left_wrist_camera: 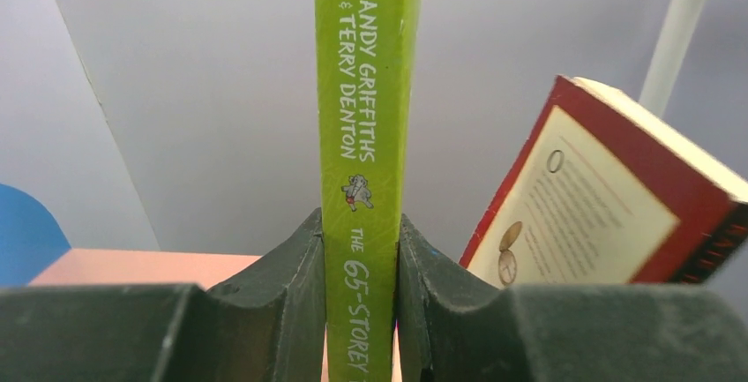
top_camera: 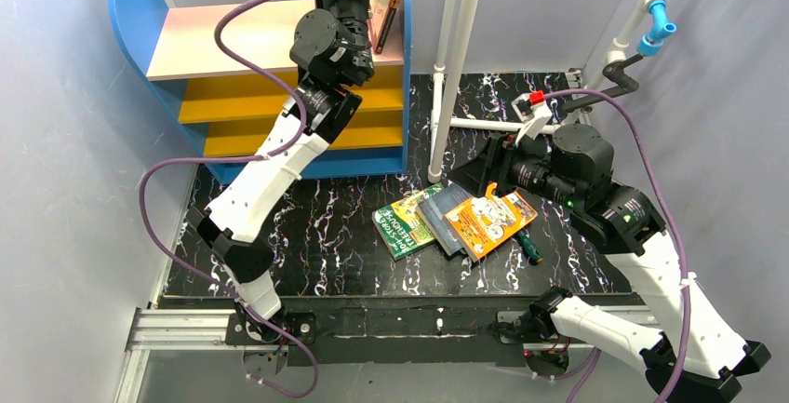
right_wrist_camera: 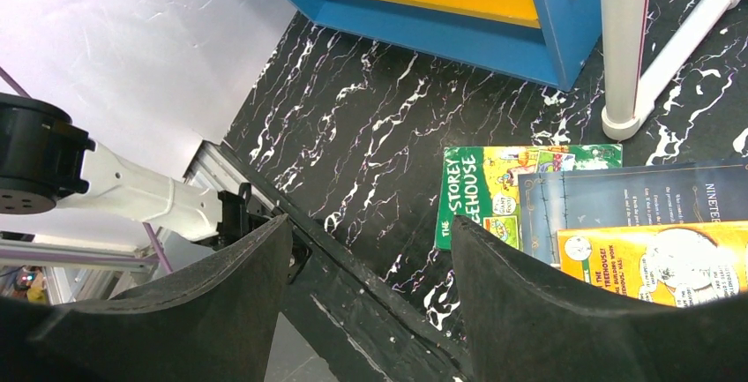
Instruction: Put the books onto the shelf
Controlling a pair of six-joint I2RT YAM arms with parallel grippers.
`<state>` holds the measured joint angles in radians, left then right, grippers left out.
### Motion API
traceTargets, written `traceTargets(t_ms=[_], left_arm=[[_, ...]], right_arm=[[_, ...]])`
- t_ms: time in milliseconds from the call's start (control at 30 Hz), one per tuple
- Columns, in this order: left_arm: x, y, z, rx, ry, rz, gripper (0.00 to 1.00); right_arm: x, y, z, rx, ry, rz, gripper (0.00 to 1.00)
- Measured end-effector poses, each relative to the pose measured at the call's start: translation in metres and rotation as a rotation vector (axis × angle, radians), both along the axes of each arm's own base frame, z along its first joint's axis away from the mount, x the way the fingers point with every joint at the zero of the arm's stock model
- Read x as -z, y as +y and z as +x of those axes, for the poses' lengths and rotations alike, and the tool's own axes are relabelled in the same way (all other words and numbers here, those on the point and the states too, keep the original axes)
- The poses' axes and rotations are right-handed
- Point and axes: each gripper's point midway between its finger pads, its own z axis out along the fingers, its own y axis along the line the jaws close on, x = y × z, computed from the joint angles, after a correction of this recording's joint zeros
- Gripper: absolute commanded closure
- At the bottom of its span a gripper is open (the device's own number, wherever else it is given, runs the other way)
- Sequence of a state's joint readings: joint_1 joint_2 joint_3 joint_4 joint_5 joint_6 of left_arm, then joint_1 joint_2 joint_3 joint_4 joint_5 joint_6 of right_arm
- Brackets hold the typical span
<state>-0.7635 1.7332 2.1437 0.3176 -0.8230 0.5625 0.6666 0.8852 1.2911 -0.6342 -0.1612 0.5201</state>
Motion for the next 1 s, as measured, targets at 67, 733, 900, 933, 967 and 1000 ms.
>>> traceTargets(t_ms=[67, 733, 900, 933, 967, 1000], left_arm=[[0.007, 0.007, 0.010, -0.003, 0.003, -0.042, 1.00], [0.049, -0.006, 0.049, 0.115, 0.041, -0.206, 1.00], [0.052, -0.018, 0.058, 0.143, 0.045, -0.211, 1.00], [0.053, -0.021, 0.060, 0.155, 0.045, -0.213, 1.00], [0.053, -0.022, 0.060, 0.164, 0.045, -0.215, 1.00], [0.054, -0.024, 0.060, 0.170, 0.046, -0.218, 1.00]], right_arm=[[0.001, 0.000, 0.000, -0.002, 0.001, 0.000, 0.26], [0.008, -0.004, -0.003, 0.007, 0.013, 0.001, 0.26], [0.013, -0.004, -0.003, 0.009, 0.025, -0.005, 0.26], [0.013, -0.004, -0.003, 0.010, 0.026, -0.006, 0.26], [0.013, -0.004, -0.003, 0.012, 0.026, -0.005, 0.26], [0.012, -0.005, -0.002, 0.014, 0.027, -0.003, 0.26]])
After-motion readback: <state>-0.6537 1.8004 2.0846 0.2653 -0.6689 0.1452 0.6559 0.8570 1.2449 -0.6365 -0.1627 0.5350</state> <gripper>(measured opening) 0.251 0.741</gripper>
